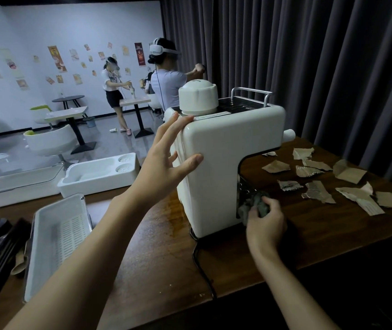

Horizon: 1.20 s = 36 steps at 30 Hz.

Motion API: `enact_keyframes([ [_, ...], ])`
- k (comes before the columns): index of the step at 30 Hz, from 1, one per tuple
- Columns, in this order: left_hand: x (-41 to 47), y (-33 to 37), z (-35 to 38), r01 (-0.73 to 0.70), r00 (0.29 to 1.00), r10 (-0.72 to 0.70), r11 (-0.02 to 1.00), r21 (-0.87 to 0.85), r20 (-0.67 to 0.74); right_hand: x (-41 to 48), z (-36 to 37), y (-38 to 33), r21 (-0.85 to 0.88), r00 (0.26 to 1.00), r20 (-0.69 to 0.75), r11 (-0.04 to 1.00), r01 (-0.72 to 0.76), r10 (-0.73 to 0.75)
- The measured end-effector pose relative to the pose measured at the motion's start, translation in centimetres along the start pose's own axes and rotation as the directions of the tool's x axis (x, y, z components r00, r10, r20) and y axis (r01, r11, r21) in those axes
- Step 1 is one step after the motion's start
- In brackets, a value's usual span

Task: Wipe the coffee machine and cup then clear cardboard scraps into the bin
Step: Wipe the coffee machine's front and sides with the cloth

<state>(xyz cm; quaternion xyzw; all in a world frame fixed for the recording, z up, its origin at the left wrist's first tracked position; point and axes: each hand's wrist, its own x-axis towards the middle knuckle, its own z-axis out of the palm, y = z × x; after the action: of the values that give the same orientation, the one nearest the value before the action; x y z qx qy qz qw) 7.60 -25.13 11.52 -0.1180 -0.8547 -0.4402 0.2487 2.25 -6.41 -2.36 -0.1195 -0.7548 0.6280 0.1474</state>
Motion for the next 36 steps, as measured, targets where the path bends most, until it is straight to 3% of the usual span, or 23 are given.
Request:
enact_keyframes([
  [9, 0.0, -0.1, 0.3, 0.002, 1.000, -0.002, 1.000, 0.021, -0.016, 3.0, -1.4, 1.1, -0.101, 0.995, -0.067, 0.992, -0.077, 0.071],
  [16, -0.1, -0.1, 0.3, 0.001, 1.000, -0.001, 1.000, 0.018, -0.020, -1.4, -0.2, 1.7, -0.130, 0.986, 0.106, 0.981, 0.141, -0.128],
  [22, -0.1, 0.0, 0.4, -0.001, 1.000, 0.002, 1.000, 0.008, -0.012, -0.8, -1.0, 1.0, -0.145, 0.997, 0.049, 0.987, 0.068, -0.061],
  [31, 0.0, -0.2, 0.5, -0.020, 1.000, 0.021, 1.000, 0.008, -0.021, -4.2, -0.5, 1.6, -0.236, 0.910, 0.188, 0.883, 0.406, -0.368],
  [36, 0.0, -0.3, 0.4, -0.023, 0.999, 0.024, 1.000, 0.014, -0.028, -6.0, -0.4, 2.1, -0.324, 0.756, 0.444, 0.700, 0.636, -0.481],
])
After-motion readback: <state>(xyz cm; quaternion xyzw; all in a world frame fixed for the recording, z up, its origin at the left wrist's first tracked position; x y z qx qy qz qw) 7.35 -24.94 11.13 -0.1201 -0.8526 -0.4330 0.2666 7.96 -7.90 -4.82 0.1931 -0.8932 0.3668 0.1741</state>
